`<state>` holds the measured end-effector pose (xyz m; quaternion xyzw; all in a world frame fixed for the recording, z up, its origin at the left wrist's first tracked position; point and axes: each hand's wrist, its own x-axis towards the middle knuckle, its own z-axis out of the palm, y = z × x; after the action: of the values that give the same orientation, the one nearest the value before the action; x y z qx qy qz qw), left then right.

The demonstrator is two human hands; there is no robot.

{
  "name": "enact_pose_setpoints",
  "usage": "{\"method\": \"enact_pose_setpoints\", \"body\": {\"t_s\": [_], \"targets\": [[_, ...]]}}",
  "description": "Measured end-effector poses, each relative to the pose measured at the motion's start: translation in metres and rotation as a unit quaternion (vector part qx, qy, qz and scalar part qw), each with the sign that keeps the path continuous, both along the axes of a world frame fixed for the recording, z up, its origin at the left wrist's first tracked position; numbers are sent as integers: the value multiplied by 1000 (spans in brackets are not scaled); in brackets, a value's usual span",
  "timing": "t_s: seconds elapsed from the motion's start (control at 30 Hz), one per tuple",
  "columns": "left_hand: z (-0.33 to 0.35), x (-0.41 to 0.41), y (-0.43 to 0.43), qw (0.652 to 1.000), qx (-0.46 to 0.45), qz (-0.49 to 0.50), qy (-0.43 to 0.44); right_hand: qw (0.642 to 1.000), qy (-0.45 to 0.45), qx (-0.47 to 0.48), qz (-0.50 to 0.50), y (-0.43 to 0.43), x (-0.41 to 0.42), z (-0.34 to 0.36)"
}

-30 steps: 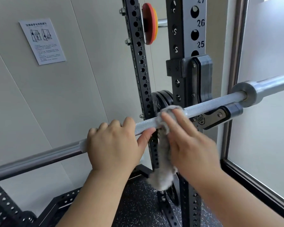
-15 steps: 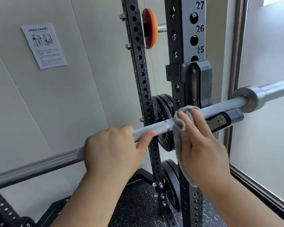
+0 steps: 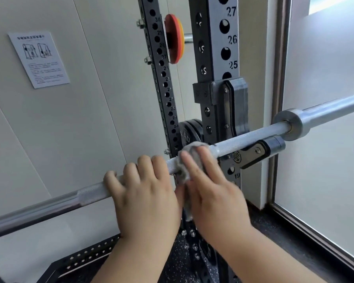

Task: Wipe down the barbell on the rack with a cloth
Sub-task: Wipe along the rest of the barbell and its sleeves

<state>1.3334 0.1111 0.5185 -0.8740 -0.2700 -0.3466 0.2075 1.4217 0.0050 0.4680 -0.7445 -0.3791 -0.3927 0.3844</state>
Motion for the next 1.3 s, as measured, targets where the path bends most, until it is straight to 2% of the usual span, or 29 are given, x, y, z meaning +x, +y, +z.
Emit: {"method": "enact_pose_setpoints", "body": {"t_s": [0.1, 0.2, 0.27, 0.4, 0.5, 0.6, 0.67, 0.77, 0.87, 0.93, 1.0, 1.1, 1.2, 1.3], "targets": [[2, 7, 1, 1000, 1, -23, -18, 998, -39, -36, -35, -18, 17, 5], [12, 5, 11, 999, -2, -50, -5, 996, 53, 45, -54, -33, 37, 5], [19, 3, 14, 997, -9, -74, 30, 995, 73, 66, -35, -21, 29, 3], [32, 3, 13, 991, -30, -112, 74, 999, 4, 34, 38, -1, 13, -5], [42, 4, 9, 991, -12, -78, 105, 999, -28, 27, -23, -18, 32, -2], [46, 9, 10, 991, -4, -61, 116, 994, 39, 80, -57, -25, 40, 1], [53, 12, 10, 989, -31, -65, 131, 995, 47, 71, -45, -10, 29, -2], [62, 17, 15, 980, -110, -75, 148, 999, -17, 29, -7, 1, 21, -6], [68, 15, 15, 973, -141, -77, 167, 997, -52, 5, -57, -17, 38, -5], [66, 13, 13, 977, -121, -73, 159, 996, 1, 57, -75, -23, 46, -5], [59, 12, 11, 988, -58, -62, 131, 993, 28, 88, -71, -14, 36, -7], [41, 9, 12, 993, 32, -82, 74, 997, 7, 74, 12, 4, 14, -14], [13, 4, 14, 986, 49, -156, 26, 998, -26, 59, 23, -5, 23, -13], [-7, 3, 7, 990, 55, -129, 11, 995, 8, 96, -27, -23, 41, -10]]}}
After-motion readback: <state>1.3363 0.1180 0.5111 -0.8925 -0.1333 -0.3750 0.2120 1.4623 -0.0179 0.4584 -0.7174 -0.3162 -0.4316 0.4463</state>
